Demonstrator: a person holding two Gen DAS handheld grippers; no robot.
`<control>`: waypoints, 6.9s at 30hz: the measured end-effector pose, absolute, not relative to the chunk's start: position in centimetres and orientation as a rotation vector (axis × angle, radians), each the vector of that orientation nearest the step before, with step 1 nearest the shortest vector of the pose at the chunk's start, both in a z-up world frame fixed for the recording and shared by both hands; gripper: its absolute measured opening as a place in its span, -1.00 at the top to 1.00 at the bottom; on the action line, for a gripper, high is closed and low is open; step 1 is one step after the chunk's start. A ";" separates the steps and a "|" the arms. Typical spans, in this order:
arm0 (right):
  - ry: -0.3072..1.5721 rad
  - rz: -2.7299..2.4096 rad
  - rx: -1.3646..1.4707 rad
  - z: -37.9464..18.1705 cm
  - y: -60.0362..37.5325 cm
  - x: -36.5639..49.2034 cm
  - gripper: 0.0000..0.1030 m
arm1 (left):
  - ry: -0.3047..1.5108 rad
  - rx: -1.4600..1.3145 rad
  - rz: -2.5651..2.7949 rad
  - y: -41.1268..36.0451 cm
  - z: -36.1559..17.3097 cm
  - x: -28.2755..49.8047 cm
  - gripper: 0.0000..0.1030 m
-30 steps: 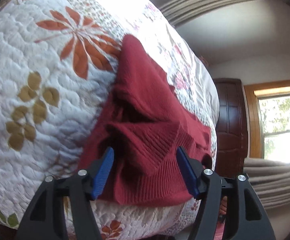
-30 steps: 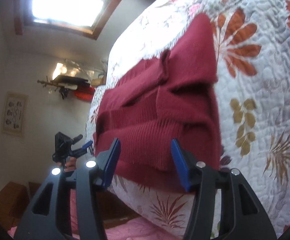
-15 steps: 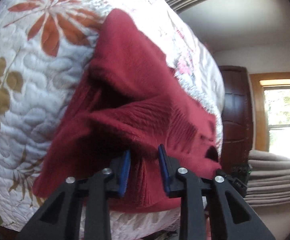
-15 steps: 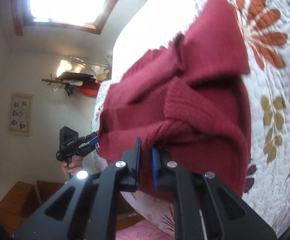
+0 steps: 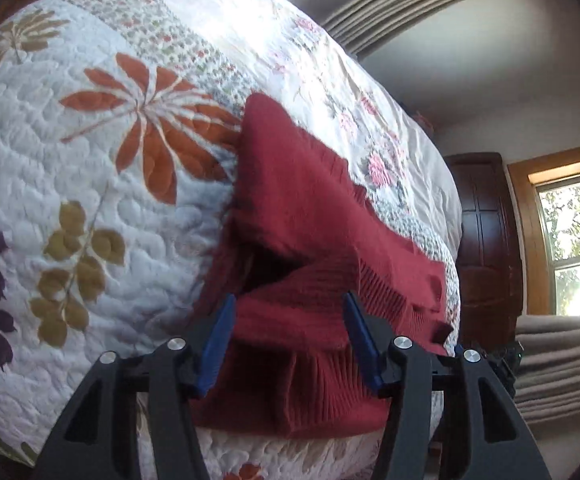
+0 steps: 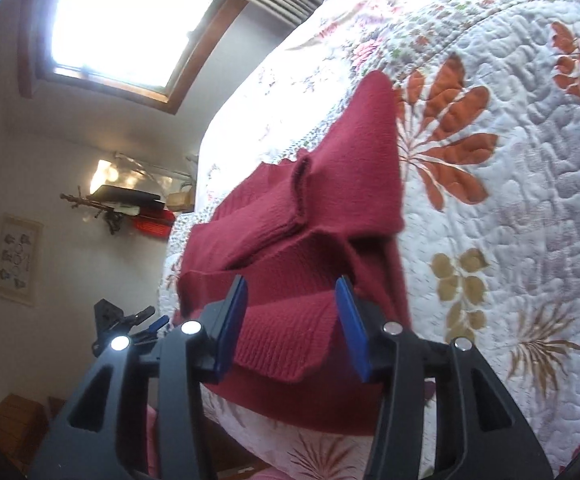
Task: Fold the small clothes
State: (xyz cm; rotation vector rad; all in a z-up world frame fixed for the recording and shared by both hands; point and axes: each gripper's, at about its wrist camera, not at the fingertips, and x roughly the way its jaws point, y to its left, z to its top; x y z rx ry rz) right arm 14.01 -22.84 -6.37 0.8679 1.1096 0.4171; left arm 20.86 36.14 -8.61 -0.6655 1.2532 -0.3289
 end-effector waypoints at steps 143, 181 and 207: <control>1.193 0.412 0.535 -7.3 -21.6 18.7 -0.18 | 1.252 -0.201 -0.212 31.9 -9.0 28.4 -0.30; 1.235 0.415 0.694 -10.3 -22.2 20.9 -0.50 | 1.299 -0.415 -0.252 35.5 -11.9 33.5 -0.36; 1.273 0.426 0.674 -13.5 -19.2 23.1 -0.24 | 1.436 -0.568 -0.452 32.0 -15.7 34.7 0.06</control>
